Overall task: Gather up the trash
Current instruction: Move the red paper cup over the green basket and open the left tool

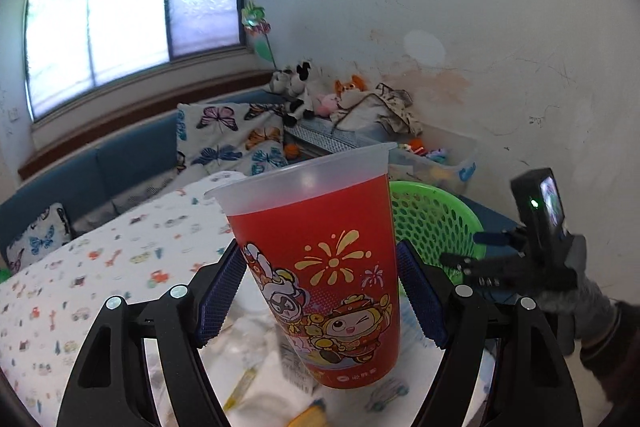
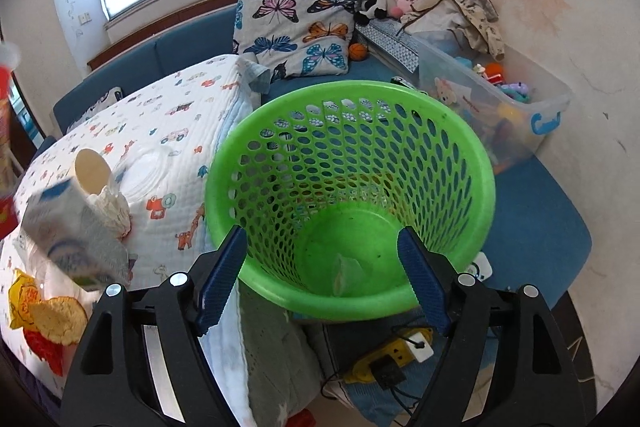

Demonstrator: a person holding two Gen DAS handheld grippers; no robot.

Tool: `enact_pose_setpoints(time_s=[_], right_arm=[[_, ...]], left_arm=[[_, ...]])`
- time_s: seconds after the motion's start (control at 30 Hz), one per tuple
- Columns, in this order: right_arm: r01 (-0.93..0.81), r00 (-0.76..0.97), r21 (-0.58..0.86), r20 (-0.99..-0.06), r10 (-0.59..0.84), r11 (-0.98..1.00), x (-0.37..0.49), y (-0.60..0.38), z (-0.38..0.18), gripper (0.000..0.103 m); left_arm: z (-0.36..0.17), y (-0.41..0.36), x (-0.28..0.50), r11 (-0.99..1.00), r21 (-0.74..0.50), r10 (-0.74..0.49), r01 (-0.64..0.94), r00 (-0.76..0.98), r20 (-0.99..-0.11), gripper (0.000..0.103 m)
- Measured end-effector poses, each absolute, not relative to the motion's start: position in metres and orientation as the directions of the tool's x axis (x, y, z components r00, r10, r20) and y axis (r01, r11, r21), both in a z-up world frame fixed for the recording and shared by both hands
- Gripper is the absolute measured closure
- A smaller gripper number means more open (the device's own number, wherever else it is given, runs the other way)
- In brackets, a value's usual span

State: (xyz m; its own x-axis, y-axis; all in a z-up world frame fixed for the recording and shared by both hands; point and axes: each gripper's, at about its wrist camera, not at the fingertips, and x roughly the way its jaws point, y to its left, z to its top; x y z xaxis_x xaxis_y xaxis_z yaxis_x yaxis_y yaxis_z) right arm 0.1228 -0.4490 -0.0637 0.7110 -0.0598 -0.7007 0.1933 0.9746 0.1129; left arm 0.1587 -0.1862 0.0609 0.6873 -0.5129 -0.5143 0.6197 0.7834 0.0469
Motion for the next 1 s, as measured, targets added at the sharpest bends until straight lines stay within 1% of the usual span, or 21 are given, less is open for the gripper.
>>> enact_pose_setpoints(time_s=[0.17, 0.23, 0.43, 0.5, 0.6, 0.73, 0.8, 0.93, 1.0], right_arm=[[0.198, 0.716, 0.127, -0.696, -0.055, 0.972, 0.116, -0.458, -0.066, 0.025], [0.203, 0.715, 0.138, -0.697, -0.050, 0.969, 0.114, -0.461, -0.068, 0.025], [0.207, 0.718, 0.142, -0.694, -0.051, 0.968, 0.110, -0.464, -0.069, 0.025], [0.210, 0.720, 0.142, -0.691, -0.055, 0.967, 0.108, -0.465, -0.067, 0.025], [0.214, 0.725, 0.139, -0.686, -0.062, 0.967, 0.103, -0.466, -0.063, 0.025], [0.216, 0.729, 0.137, -0.681, -0.066, 0.967, 0.095, -0.465, -0.060, 0.025], [0.219, 0.730, 0.135, -0.680, -0.071, 0.966, 0.092, -0.465, -0.060, 0.025], [0.220, 0.729, 0.138, -0.681, -0.069, 0.966, 0.089, -0.464, -0.061, 0.025], [0.222, 0.727, 0.136, -0.683, -0.071, 0.966, 0.087, -0.464, -0.062, 0.025]], left_arm=[[0.054, -0.210, 0.186, 0.776, -0.039, -0.530, 0.630, 0.617, -0.582, 0.030], [0.052, -0.218, 0.191, 0.777, -0.034, -0.522, 0.628, 0.613, -0.593, 0.030], [0.047, -0.246, 0.203, 0.754, -0.071, -0.538, 0.653, 0.553, -0.635, 0.030], [0.041, -0.264, 0.214, 0.745, -0.095, -0.542, 0.660, 0.516, -0.663, 0.030], [0.029, -0.291, 0.222, 0.739, -0.090, -0.528, 0.668, 0.490, -0.694, 0.030], [0.010, -0.322, 0.236, 0.732, -0.116, -0.511, 0.672, 0.429, -0.745, 0.029], [0.006, -0.332, 0.240, 0.740, -0.110, -0.499, 0.663, 0.433, -0.751, 0.029], [-0.008, -0.349, 0.252, 0.742, -0.162, -0.507, 0.650, 0.386, -0.771, 0.029], [-0.016, -0.355, 0.255, 0.740, -0.166, -0.498, 0.652, 0.365, -0.787, 0.029]])
